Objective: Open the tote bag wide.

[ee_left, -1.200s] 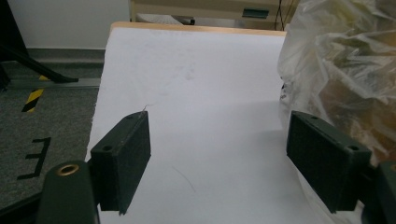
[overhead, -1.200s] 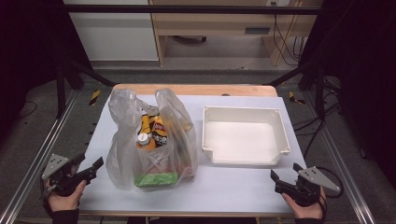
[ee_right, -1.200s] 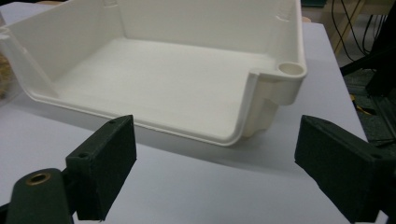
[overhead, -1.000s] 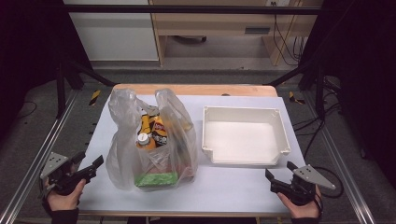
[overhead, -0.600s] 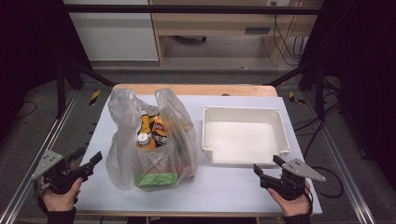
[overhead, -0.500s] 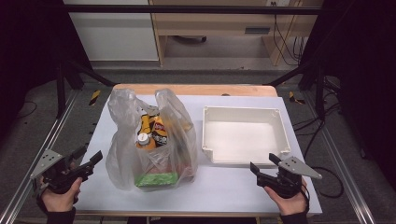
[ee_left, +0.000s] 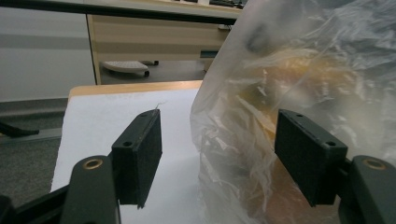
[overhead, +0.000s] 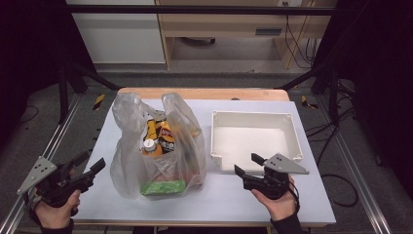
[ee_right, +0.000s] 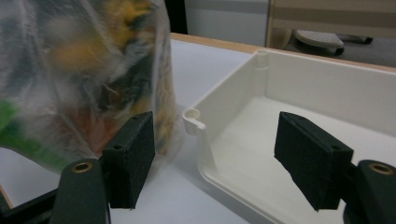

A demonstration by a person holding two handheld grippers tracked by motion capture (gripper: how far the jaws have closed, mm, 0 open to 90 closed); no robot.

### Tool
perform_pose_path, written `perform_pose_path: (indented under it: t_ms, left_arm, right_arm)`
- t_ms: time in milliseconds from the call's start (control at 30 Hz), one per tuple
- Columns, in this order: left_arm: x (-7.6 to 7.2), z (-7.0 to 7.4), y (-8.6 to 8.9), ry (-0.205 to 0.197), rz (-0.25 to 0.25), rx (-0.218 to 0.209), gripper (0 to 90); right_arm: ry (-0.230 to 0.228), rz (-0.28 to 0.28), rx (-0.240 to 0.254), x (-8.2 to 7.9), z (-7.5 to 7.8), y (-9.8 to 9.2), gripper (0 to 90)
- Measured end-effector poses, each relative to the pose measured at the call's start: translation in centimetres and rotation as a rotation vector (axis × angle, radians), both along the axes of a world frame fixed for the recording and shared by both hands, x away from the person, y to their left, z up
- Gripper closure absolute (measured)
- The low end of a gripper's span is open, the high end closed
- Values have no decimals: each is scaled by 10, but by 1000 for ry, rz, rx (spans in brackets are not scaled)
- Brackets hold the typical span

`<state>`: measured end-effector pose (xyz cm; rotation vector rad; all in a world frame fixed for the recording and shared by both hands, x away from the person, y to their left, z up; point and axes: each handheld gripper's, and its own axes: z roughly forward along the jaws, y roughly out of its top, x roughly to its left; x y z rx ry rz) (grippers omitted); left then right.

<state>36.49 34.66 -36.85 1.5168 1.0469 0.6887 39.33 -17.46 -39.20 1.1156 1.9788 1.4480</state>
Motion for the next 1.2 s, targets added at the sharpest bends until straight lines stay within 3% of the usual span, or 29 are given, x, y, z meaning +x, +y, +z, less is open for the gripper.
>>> perform_pose_path:
  t_ms: [300, 467, 533, 833, 967, 1000, 1067, 1200]
  left_arm:
    - [-5, -1, -6, 19, -59, 49, 283]
    - [-8, -4, -15, 30, -114, 87, 252]
    - [-7, -8, -22, 49, -137, 122, 249]
    - [7, -30, -39, 112, -162, 153, 292]
    - [13, -37, -42, 134, -155, 144, 460]
    - [15, -39, -44, 142, -152, 140, 460]
    - [17, -41, -45, 150, -150, 140, 596]
    - [22, -45, -51, 184, -153, 127, 761]
  right_arm:
    - [-17, 95, 0, 9, 11, 42, 324]
    - [-25, 142, 32, 11, 19, 61, 336]
    - [-21, 155, 33, 11, 19, 65, 336]
    - [-7, 229, 44, 12, 19, 89, 337]
    - [-2, 255, 39, 13, 18, 101, 372]
    - [-2, 261, 36, 14, 18, 103, 382]
    - [-3, 260, 33, 17, 18, 109, 444]
    - [2, 257, 37, 21, 17, 109, 538]
